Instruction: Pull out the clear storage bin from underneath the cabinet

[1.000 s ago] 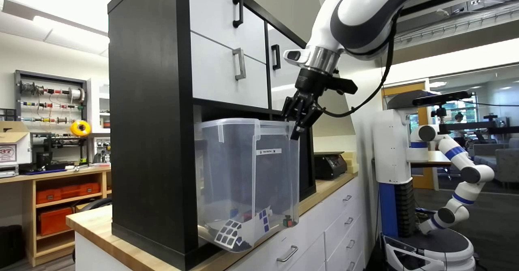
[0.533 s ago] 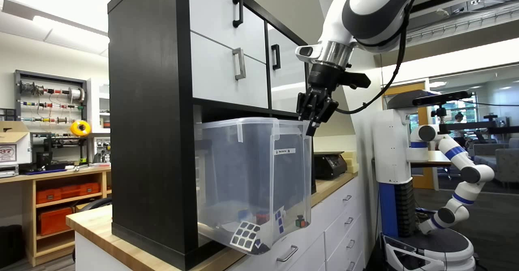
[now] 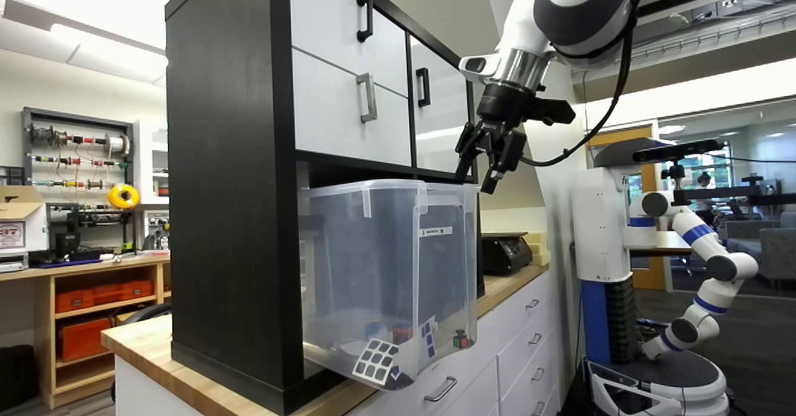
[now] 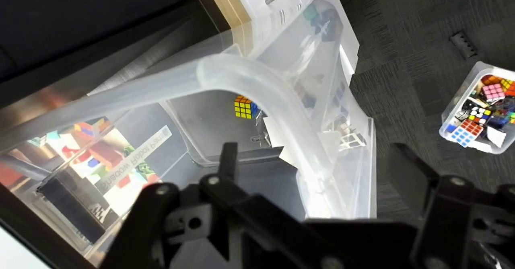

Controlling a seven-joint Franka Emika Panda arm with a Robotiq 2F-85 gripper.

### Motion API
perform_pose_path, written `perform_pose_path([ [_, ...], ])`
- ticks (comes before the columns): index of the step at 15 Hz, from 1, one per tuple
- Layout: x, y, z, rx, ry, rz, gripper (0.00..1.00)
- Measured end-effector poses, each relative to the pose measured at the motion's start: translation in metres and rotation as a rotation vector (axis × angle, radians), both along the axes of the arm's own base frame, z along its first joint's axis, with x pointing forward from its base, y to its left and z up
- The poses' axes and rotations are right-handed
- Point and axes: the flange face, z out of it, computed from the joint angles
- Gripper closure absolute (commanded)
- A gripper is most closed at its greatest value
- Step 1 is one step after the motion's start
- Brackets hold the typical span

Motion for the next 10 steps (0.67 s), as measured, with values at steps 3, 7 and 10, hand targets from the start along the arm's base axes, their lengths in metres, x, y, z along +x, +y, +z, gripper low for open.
perform_pose_path([
  [3,-0.003,0.007,0.013,0.011,-0.025,-0.009,0.0],
  [7,-0.008,0.029,0.047,0.038,-0.074,-0.045,0.0],
  [10,-0.011,0.043,0.068,0.029,-0.055,-0.151,0.0],
])
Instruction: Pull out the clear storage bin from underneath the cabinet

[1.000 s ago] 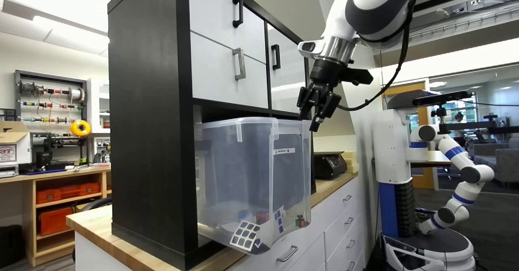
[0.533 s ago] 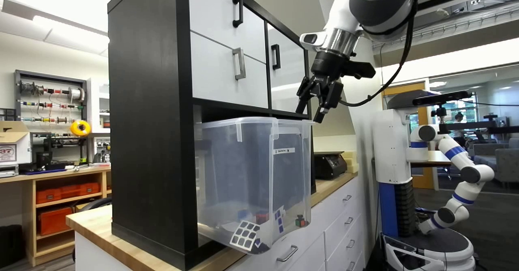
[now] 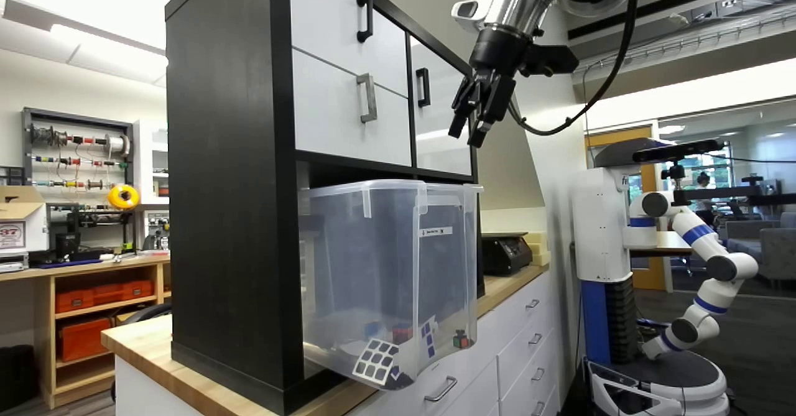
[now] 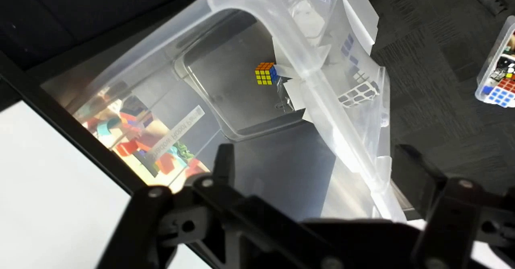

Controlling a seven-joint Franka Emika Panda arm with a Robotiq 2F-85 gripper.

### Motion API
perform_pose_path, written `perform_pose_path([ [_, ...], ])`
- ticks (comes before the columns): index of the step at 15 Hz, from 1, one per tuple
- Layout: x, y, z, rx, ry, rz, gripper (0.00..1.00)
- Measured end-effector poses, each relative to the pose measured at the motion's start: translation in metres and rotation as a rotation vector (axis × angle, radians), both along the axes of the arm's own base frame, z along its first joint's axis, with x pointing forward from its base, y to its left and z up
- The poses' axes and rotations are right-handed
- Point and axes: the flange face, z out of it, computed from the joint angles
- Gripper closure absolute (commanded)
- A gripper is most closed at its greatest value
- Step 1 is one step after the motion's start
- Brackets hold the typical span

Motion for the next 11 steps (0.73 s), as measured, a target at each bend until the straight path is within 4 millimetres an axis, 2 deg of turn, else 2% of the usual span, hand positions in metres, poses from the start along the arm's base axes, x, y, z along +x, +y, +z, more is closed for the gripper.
perform_pose_path([
  [5,-0.01,0.013,0.016,0.007,0.099,-0.25,0.0],
  [11,-0.02,0.024,0.01,0.04,0.179,-0.437,0.0],
])
